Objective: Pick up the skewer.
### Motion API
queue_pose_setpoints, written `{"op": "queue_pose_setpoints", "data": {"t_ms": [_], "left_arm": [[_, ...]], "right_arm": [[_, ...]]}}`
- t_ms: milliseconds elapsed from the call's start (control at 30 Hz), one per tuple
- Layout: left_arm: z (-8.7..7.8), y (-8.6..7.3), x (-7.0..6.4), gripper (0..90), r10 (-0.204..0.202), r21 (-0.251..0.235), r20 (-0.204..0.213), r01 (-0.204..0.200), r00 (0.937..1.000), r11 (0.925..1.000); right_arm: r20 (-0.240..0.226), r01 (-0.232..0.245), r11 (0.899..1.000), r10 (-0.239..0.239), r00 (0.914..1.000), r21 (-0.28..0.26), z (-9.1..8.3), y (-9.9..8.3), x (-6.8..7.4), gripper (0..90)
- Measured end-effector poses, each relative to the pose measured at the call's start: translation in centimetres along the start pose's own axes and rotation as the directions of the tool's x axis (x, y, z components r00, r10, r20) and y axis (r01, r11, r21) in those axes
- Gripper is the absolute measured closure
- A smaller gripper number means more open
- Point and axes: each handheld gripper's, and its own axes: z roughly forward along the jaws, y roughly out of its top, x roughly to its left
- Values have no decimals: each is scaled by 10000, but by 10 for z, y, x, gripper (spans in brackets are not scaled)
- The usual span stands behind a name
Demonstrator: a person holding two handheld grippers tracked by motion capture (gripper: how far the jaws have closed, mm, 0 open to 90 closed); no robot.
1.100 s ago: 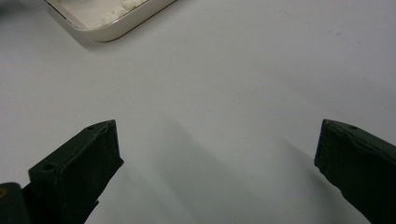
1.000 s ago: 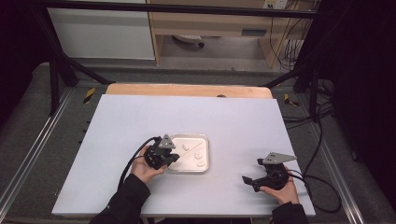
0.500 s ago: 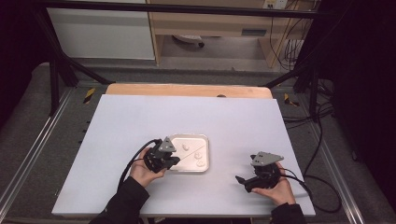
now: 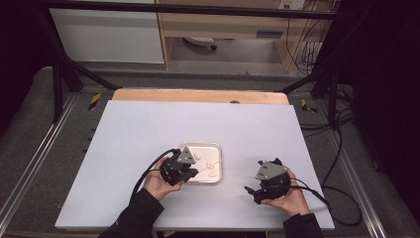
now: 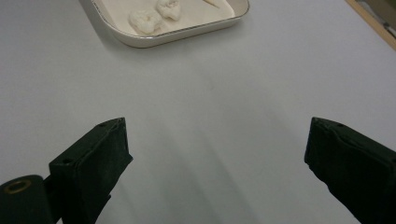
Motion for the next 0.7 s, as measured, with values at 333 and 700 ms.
{"op": "queue_pose_setpoints", "data": {"t_ms": [333,700], "left_arm": [[4,18,-15,889,503,79,139,-504,9986,9987],[14,34,-30,889,953,267,272,-961,9951,9950]], "right_arm": [[148,1079,9941,-1081,9940,124,0,13,6,120],[227,2409,9697,-2419,9700,404,7,20,15,204]]}}
